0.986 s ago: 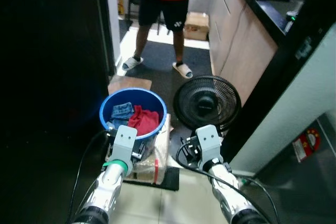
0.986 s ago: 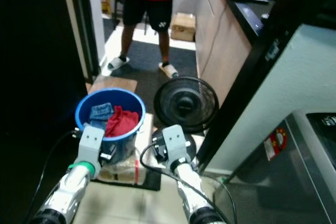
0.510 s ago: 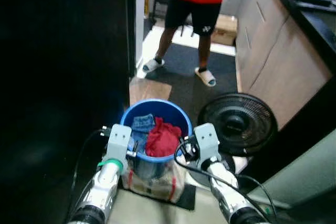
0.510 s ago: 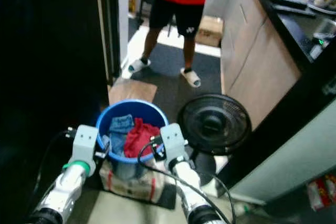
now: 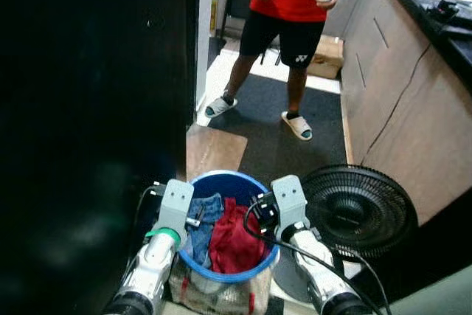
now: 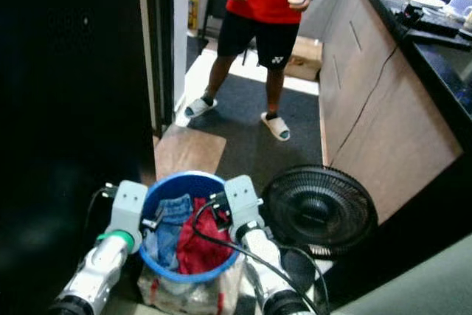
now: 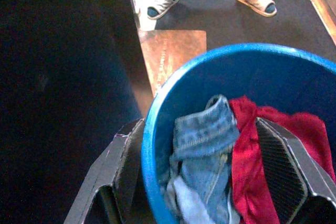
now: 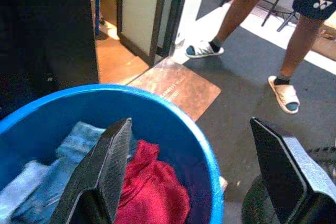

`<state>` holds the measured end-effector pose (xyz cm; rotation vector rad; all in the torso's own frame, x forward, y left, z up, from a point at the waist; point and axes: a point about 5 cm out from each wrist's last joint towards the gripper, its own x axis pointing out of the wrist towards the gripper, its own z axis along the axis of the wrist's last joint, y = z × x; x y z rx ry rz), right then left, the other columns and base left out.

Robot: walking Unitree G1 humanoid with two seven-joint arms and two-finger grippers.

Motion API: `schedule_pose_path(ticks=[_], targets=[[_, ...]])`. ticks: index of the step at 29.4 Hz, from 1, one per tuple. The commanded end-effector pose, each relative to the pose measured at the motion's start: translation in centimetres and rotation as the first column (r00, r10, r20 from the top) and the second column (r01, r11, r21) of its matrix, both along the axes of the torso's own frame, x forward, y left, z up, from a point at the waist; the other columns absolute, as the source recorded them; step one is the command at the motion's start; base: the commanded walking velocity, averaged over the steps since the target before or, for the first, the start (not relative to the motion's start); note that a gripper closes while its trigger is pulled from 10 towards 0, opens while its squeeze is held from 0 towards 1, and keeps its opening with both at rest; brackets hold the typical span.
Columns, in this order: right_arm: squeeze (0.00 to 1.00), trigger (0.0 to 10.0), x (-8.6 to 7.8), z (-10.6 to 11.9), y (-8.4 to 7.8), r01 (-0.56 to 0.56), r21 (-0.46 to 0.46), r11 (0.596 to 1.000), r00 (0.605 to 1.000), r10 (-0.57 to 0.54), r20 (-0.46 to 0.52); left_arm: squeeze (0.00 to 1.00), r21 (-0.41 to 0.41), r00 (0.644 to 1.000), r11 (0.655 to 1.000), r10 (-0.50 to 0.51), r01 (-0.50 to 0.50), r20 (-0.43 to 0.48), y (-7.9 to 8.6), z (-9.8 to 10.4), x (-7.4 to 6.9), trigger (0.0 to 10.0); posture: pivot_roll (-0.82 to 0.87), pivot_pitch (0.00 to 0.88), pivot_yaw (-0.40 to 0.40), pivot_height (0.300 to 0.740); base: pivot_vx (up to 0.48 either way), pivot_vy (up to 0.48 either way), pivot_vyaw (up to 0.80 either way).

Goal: Clothes washing

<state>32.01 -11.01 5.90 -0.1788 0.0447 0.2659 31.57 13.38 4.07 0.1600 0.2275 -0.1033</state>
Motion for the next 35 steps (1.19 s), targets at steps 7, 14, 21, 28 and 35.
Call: schedule_pose_path(ticks=[7,14,21,28,35], targets=[[0.00,10.0,-0.4,-0.8,-0.9,0.023,-0.021,1.000,0.999,-0.024,-0.028,0.00,-0.006,0.996,0.999,-0.045,0.044,-0.075,-0.1,-1.3,-0.6,10.0,0.07,0.000,-0.018,0.740,0.000,0.000,0.00],[0.00,10.0,-0.8,-1.3,-1.0,0.004,-0.086,0.996,1.000,-0.006,-0.026,0.00,0.076,0.984,0.992,-0.084,0.097,-0.154,0.3,-4.0,-3.0,10.0,0.07,0.007,-0.020,0.740,0.000,0.000,0.00],[0.00,10.0,-0.3,-0.1,-1.1,0.019,-0.057,0.998,0.999,-0.017,0.028,0.00,0.086,0.983,0.989,-0.103,0.117,-0.155,-0.5,-4.4,-3.6,10.0,0.07,0.017,-0.028,0.740,0.000,0.000,0.00],[0.00,10.0,-0.1,0.5,-0.8,0.021,-0.039,0.999,0.999,-0.019,0.051,0.00,0.041,0.988,0.993,-0.103,0.109,-0.114,-1.4,-3.5,-2.8,10.0,0.07,0.024,-0.034,0.740,0.000,0.000,0.00],[0.00,10.0,-0.1,0.8,-0.3,0.014,-0.031,0.999,0.998,-0.012,0.067,0.00,0.021,0.991,0.995,-0.099,0.102,-0.093,-1.7,-3.0,-2.5,10.0,0.07,0.026,-0.033,0.730,0.000,0.000,0.00]])
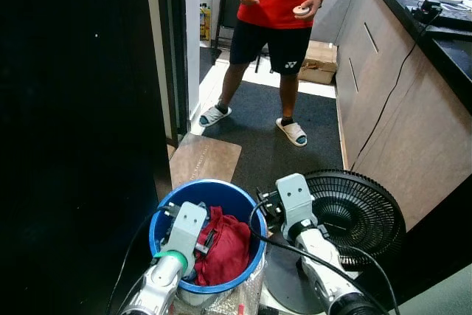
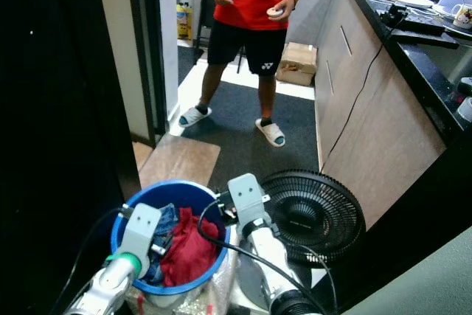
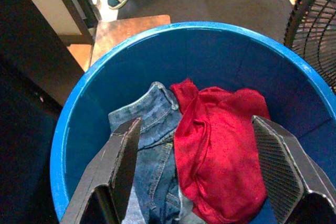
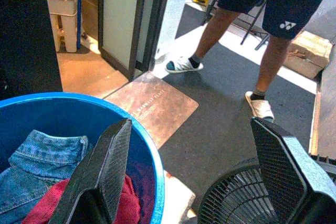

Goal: Clothes washing

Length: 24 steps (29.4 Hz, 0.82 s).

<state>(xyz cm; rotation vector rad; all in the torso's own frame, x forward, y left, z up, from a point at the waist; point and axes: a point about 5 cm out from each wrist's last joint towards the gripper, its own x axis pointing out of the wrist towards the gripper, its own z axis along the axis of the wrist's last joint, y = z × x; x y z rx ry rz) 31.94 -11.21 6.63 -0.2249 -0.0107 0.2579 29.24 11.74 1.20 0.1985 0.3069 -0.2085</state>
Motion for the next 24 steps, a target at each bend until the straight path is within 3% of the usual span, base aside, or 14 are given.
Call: schedule_pose_path(ticks=[1,8,13,24], targets=[[0.00,10.0,0.0,0.1,-0.1,0.011,0.007,1.000,1.000,-0.011,0.006,0.00,-0.005,1.000,1.000,0.002,-0.002,-0.006,0.0,-0.2,-0.2,10.0,0.07,0.026,-0.033,0.730,0.000,0.000,0.00],[0.00,10.0,0.3,1.1,0.0,0.007,0.019,1.000,0.999,-0.008,0.044,0.00,0.002,1.000,1.000,0.000,0.000,-0.002,0.0,-0.1,0.0,10.0,0.06,0.023,-0.026,0.710,0.000,0.000,0.00],[0.00,10.0,0.7,2.1,-0.1,0.008,0.033,0.999,0.997,-0.011,0.080,0.00,-0.020,0.999,1.000,0.024,-0.024,0.031,0.1,1.1,1.1,10.0,0.05,0.018,-0.027,0.690,0.000,0.000,0.00],[0.00,10.0,0.4,2.0,0.1,0.009,0.046,0.999,0.997,-0.012,0.082,0.00,-0.016,0.997,0.999,0.053,-0.052,0.047,1.1,1.7,1.8,10.0,0.05,0.024,-0.010,0.660,0.000,0.000,0.00]])
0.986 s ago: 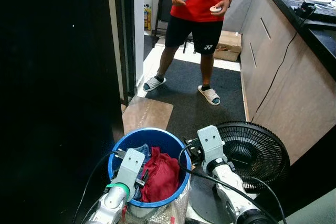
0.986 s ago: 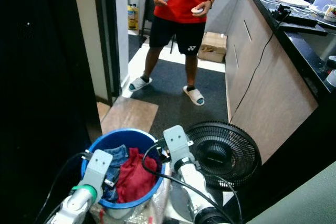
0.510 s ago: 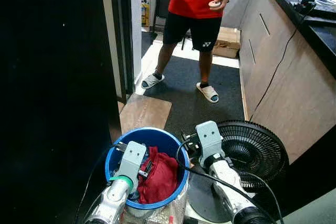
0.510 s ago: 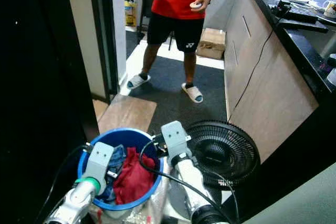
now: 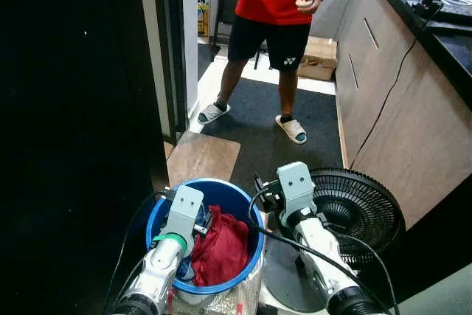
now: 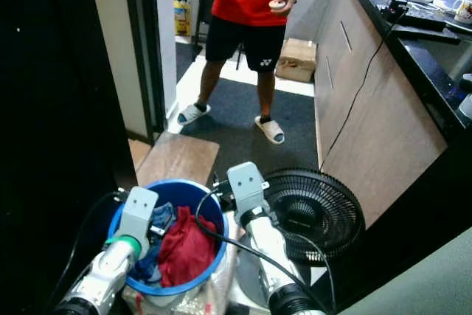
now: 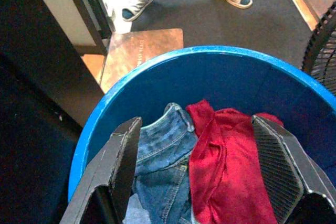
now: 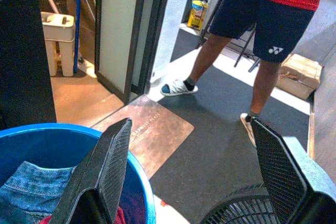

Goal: Clothes washing

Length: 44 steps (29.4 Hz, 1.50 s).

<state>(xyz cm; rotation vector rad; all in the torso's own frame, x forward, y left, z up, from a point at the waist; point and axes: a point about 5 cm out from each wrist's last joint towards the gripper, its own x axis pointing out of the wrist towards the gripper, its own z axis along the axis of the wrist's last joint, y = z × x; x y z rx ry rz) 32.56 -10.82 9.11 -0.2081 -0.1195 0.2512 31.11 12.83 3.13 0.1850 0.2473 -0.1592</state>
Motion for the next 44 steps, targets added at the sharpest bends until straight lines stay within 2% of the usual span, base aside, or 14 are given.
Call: schedule_pose_path(ticks=[1,10,15,16,18,20,21,23,24,25,26,31,34,44], targets=[[0.00,10.0,-0.3,-0.5,-0.2,0.013,0.017,1.000,1.000,-0.013,-0.026,0.00,-0.001,1.000,1.000,0.012,-0.012,-0.015,0.2,-0.2,-0.1,10.0,0.05,0.021,-0.009,0.655,0.000,0.000,0.00],[0.00,10.0,-0.3,-0.2,0.1,-0.001,0.023,1.000,1.000,0.001,-0.022,0.00,-0.006,1.000,1.000,0.027,-0.027,-0.016,0.4,-0.3,-0.2,10.0,0.06,0.031,-0.014,0.625,0.000,0.000,0.00],[0.00,10.0,0.2,1.5,0.3,-0.001,0.050,0.999,0.999,-0.001,0.034,0.00,-0.034,0.999,0.999,0.039,-0.038,0.015,0.4,0.5,0.2,10.0,0.07,0.038,-0.016,0.610,0.000,0.000,0.00],[0.00,10.0,0.4,2.9,0.3,-0.009,0.060,0.998,0.996,0.004,0.084,0.00,-0.057,0.998,0.997,0.049,-0.046,0.049,0.3,1.4,0.6,10.0,0.08,0.037,-0.014,0.605,0.000,0.000,0.00],[0.00,10.0,0.5,3.8,0.4,-0.016,0.065,0.998,0.993,0.008,0.118,0.00,-0.073,0.996,0.996,0.056,-0.050,0.072,0.3,2.1,0.9,10.0,0.08,0.037,-0.014,0.600,0.000,0.000,0.00],[0.00,10.0,0.8,7.4,-0.2,-0.011,0.114,0.993,0.973,-0.016,0.229,0.00,-0.151,0.982,0.987,0.076,-0.050,0.172,0.1,5.3,1.7,10.0,0.08,0.042,-0.012,0.590,0.000,0.000,0.00],[0.00,10.0,0.8,7.4,-0.2,-0.011,0.114,0.993,0.973,-0.016,0.229,0.00,-0.151,0.982,0.987,0.076,-0.050,0.172,0.1,5.3,1.7,10.0,0.08,0.042,-0.012,0.590,0.000,0.000,0.00],[0.00,10.0,0.8,8.8,-0.5,-0.011,0.134,0.991,0.963,-0.025,0.267,0.00,-0.174,0.974,0.984,0.080,-0.043,0.212,0.2,6.7,1.9,10.0,0.07,0.047,-0.013,0.585,0.000,0.000,0.00],[0.00,10.0,0.7,10.2,-0.6,-0.024,0.144,0.989,0.951,-0.022,0.309,0.00,-0.198,0.962,0.980,0.083,-0.032,0.258,0.2,8.2,2.0,10.0,0.07,0.047,-0.014,0.580,0.000,0.000,0.00],[0.00,10.0,0.7,10.2,-0.6,-0.024,0.144,0.989,0.951,-0.022,0.309,0.00,-0.198,0.962,0.980,0.083,-0.032,0.258,0.2,8.2,2.0,10.0,0.07,0.047,-0.014,0.580,0.000,0.000,0.00],[0.00,10.0,0.4,11.2,-0.6,-0.039,0.138,0.990,0.941,-0.010,0.339,0.00,-0.200,0.949,0.980,0.075,-0.013,0.305,0.1,9.6,1.9,10.0,0.07,0.045,-0.013,0.575,0.000,0.000,0.00],[0.00,10.0,0.0,12.3,-0.6,-0.055,0.126,0.991,0.927,0.003,0.374,0.00,-0.173,0.924,0.984,0.028,0.042,0.382,-0.7,11.5,1.5,10.0,0.08,0.048,-0.021,0.565,0.000,0.000,0.00],[0.00,10.0,-0.3,13.1,-0.4,-0.059,0.132,0.990,0.922,0.003,0.387,0.00,-0.158,0.901,0.983,-0.018,0.095,0.433,-2.3,13.0,1.0,10.0,0.08,0.053,-0.024,0.556,0.000,0.000,0.00],[0.00,10.0,-0.8,13.9,-0.1,-0.073,0.122,0.990,0.928,0.022,0.372,0.00,-0.186,0.907,0.973,-0.049,0.138,0.419,-3.9,14.2,0.3,10.0,0.07,0.052,-0.029,0.538,0.000,0.000,0.00]])
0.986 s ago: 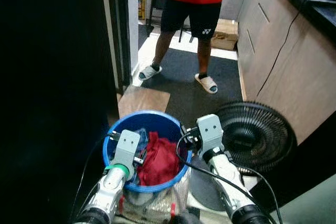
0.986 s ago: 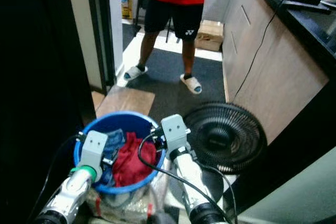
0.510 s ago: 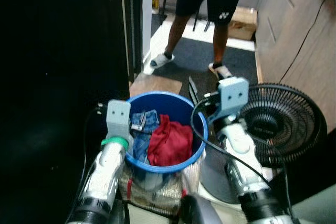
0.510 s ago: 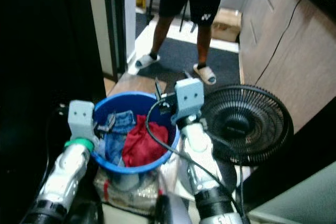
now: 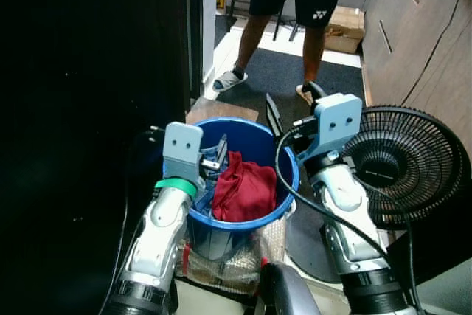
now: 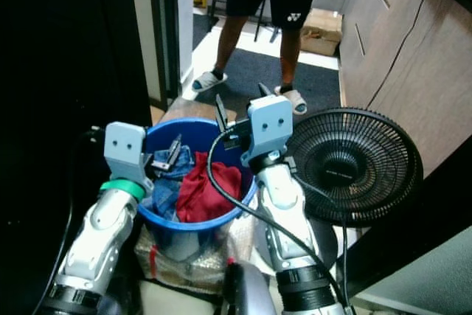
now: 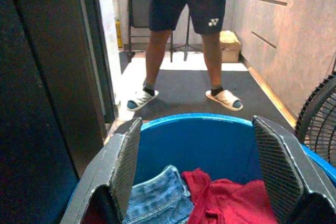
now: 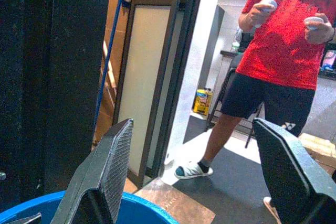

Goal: Clothes washing

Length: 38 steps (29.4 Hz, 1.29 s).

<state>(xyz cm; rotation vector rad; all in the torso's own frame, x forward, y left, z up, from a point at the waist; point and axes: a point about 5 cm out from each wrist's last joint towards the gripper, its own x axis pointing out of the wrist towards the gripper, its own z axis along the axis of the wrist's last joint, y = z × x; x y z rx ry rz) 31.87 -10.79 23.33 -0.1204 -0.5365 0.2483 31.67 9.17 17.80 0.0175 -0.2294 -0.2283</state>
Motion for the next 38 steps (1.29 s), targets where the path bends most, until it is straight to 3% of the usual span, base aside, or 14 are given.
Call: schedule_pose_path(ticks=[1,19,25,38], targets=[[0.00,10.0,-0.1,-0.3,-0.1,0.000,0.000,1.000,1.000,0.000,-0.020,0.00,0.002,1.000,1.000,-0.008,0.008,-0.027,-0.2,-0.5,-0.2,10.0,0.07,0.052,-0.029,0.538,0.000,0.000,0.00],[0.00,10.0,-0.1,-1.7,0.2,-0.006,-0.044,0.999,0.997,0.003,-0.073,0.00,0.050,0.997,0.998,-0.022,0.026,-0.076,-0.4,-2.0,-0.3,10.0,0.06,0.035,-0.024,0.533,0.000,0.000,0.00],[0.00,10.0,-0.6,-3.4,0.4,-0.025,-0.072,0.997,0.990,0.015,-0.138,0.00,0.062,0.987,0.997,-0.039,0.049,-0.159,-0.6,-3.7,-0.9,10.0,0.05,0.037,-0.017,0.533,0.000,0.000,0.00],[0.00,10.0,-0.4,-5.3,0.4,0.002,-0.068,0.998,0.978,-0.016,-0.208,0.00,0.102,0.979,0.994,-0.028,0.050,-0.203,-0.5,-5.4,-1.0,10.0,0.06,0.062,-0.021,0.533,0.000,0.000,0.00]])
